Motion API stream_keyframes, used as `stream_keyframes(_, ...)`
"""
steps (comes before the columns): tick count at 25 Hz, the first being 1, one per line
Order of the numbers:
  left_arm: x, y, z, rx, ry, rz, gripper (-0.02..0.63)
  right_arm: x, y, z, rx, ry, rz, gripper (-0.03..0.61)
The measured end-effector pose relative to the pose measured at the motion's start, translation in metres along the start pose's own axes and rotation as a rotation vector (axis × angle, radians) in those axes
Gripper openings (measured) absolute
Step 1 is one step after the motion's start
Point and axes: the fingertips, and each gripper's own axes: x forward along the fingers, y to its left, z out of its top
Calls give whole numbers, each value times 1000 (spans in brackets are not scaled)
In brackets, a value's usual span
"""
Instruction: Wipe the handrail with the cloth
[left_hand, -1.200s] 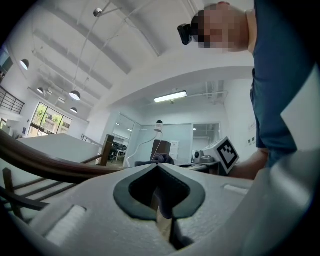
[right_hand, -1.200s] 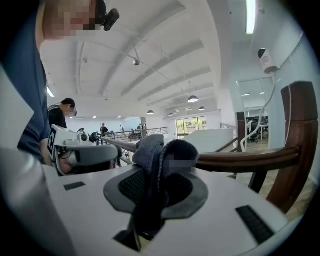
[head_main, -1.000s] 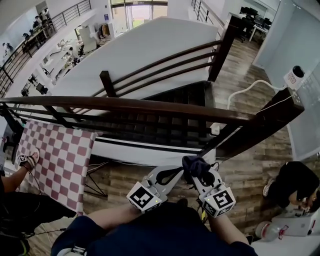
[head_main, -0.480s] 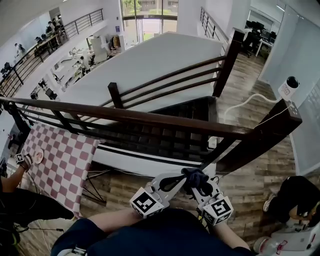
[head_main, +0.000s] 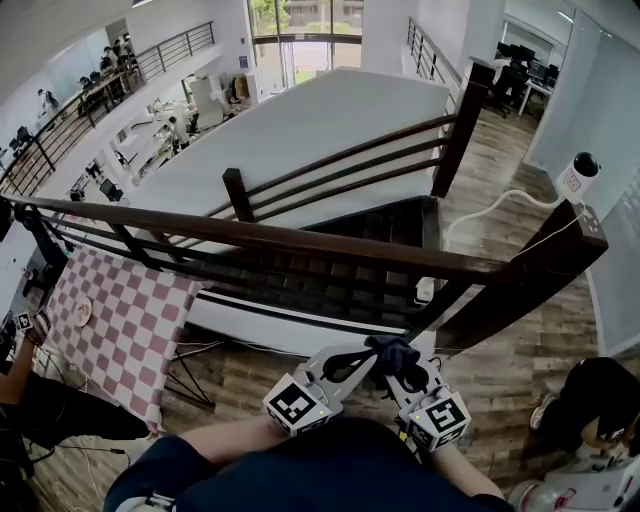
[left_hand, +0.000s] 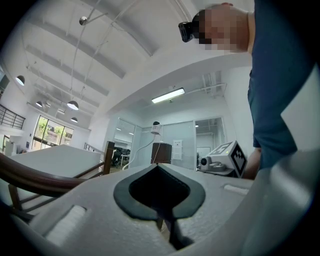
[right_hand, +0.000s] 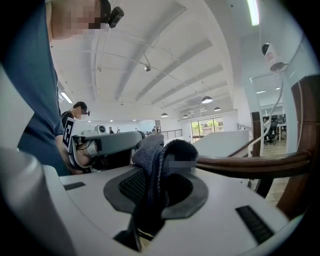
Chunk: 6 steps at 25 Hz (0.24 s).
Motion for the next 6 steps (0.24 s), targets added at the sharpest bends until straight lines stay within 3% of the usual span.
stream_keyframes(6,7,-1,-7,-23,8,-4,-5,1,-7,-1,2,-18,3,91)
